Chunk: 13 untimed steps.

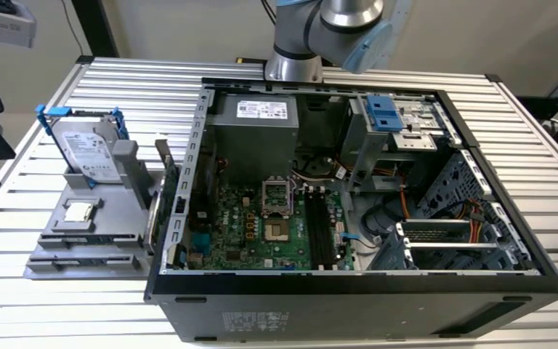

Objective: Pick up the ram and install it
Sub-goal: 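Pick up the ram and move it above insertion slot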

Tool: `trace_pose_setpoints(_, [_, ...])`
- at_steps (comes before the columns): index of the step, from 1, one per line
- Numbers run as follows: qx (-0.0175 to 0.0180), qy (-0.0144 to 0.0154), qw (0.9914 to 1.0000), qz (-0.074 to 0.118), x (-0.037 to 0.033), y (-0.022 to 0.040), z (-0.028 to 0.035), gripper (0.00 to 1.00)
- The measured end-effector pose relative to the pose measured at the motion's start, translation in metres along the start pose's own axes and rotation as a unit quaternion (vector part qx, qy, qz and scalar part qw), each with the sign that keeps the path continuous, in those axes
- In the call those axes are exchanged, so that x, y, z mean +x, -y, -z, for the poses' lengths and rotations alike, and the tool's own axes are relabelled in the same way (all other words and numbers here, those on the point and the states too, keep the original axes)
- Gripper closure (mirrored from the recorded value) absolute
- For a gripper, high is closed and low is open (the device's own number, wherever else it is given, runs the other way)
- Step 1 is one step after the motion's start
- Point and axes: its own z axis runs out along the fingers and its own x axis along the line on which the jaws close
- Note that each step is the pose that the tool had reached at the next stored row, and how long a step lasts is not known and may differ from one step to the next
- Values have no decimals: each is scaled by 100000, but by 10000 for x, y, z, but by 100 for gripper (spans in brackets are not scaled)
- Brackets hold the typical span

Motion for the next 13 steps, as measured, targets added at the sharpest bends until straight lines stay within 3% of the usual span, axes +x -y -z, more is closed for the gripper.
trace_pose_setpoints(5, [53,1,99978,-2113,0,0,-4,0])
trace_pose_setpoints(13, [65,2,99970,-2436,3,31,-16,0])
